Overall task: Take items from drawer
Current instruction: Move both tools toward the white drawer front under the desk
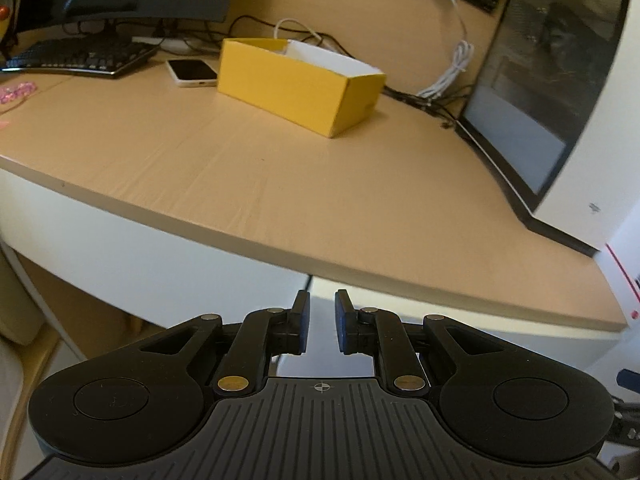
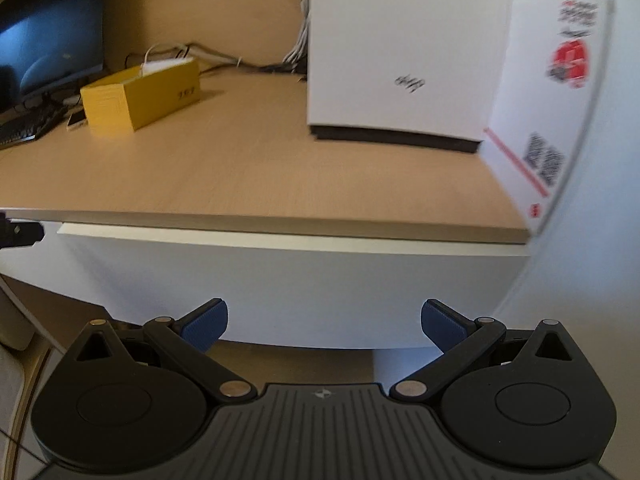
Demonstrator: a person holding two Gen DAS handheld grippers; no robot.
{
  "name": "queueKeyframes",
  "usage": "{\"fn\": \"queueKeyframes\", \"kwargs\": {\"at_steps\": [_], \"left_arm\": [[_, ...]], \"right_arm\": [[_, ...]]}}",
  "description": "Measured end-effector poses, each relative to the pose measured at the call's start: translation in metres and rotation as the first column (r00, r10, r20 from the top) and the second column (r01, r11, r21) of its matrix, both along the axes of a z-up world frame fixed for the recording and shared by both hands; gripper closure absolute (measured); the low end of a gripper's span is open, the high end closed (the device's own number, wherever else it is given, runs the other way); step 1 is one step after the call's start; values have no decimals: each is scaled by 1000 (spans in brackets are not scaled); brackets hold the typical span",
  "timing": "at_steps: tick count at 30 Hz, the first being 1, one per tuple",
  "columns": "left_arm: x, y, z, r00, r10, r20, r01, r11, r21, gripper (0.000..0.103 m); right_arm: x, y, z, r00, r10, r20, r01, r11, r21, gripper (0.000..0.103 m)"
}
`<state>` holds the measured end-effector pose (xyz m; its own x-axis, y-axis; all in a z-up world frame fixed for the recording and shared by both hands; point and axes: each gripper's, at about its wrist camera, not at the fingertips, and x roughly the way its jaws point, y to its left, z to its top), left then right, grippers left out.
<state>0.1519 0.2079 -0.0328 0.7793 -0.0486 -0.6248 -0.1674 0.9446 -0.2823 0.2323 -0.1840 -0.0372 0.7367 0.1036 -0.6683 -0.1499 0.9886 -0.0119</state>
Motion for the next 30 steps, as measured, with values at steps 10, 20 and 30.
{"fn": "queueKeyframes", "kwargs": {"at_steps": [10,20,30], "left_arm": [[9,15,-9,1000,-8,-6,8,996,-85,88],[16,22,-13,1000,-13,-9,12,993,-121,88],[26,17,-21,1000,-18,-25,14,989,-150,86]], "right_arm": [[26,45,-3,994,107,-2,-106,994,30,0],[51,88,-4,996,83,24,-83,996,15,4],[53,95,-11,995,94,28,-95,995,37,4]]}}
